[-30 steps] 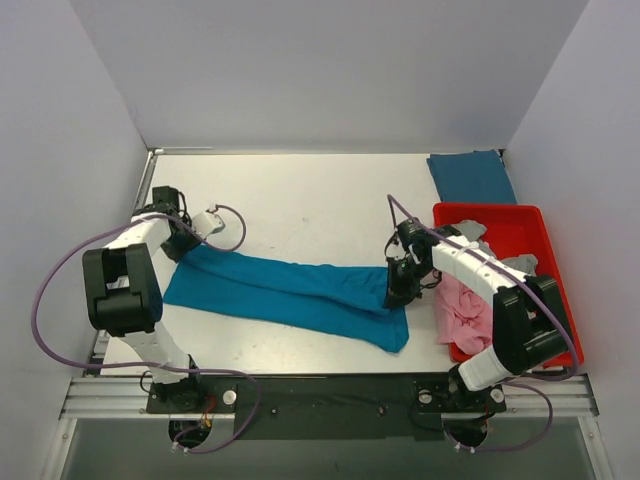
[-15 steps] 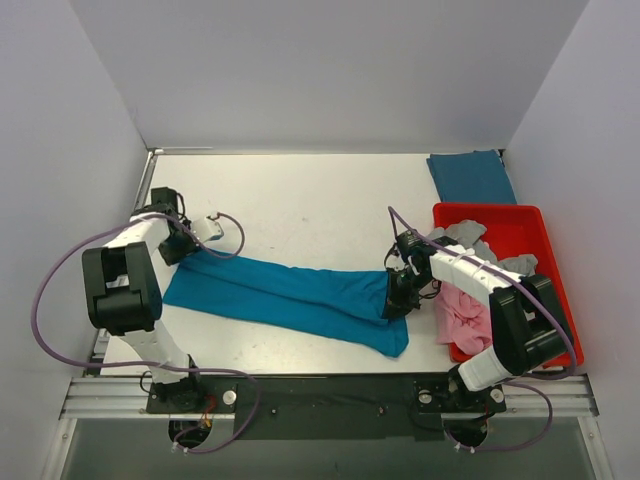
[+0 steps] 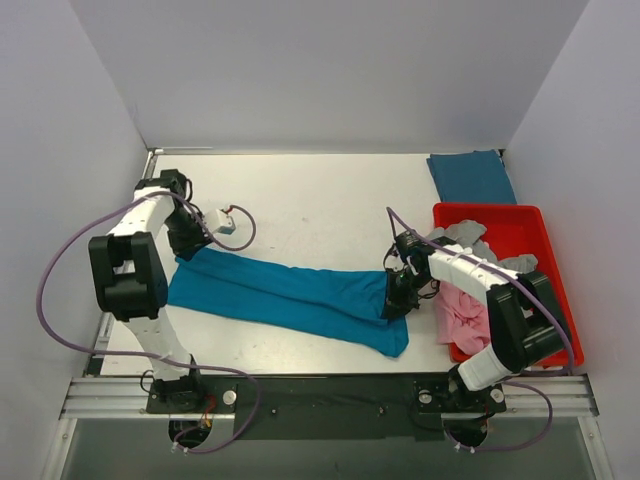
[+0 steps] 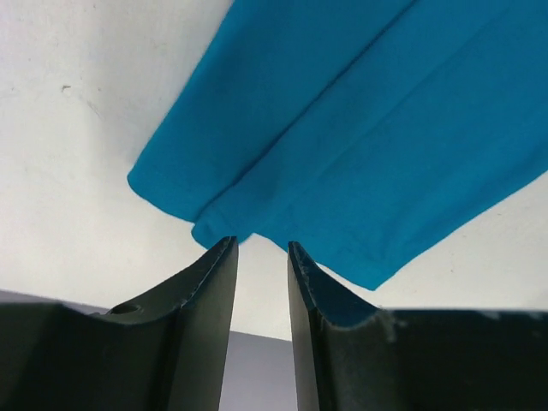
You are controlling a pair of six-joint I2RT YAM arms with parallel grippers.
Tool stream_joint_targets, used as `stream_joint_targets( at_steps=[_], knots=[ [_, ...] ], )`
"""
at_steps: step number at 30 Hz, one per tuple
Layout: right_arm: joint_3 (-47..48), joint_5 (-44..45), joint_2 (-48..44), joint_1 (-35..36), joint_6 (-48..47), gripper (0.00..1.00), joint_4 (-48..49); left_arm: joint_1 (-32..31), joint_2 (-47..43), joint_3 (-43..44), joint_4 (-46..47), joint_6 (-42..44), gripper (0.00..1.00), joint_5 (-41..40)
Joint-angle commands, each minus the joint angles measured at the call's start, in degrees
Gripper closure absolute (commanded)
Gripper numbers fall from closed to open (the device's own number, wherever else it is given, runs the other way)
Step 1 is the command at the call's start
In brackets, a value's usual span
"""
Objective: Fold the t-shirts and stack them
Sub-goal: Fold the other side of the tshirt into a rectangle
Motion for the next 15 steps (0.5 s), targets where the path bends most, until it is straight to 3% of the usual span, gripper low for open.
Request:
stream_joint_targets(
  at_steps=[1,5,15],
  knots=[
    [-0.09,0.35,0.8,0.24,-0.9,1.0,-1.67,0.41,9.27,9.41,-7.12,-2.68,0.59,2.2],
    [-0.8,0.8,0.8,0.24,-0.56,1.0,-1.49,0.58,14.12,14.88,-11.43,-3.58,0.58,3.69],
    [-1.15,1.06,0.71,0.24,-0.64,1.0,-1.31,2.17,9.12,4.7,-10.65,0.73,0.62,0.88]
  ],
)
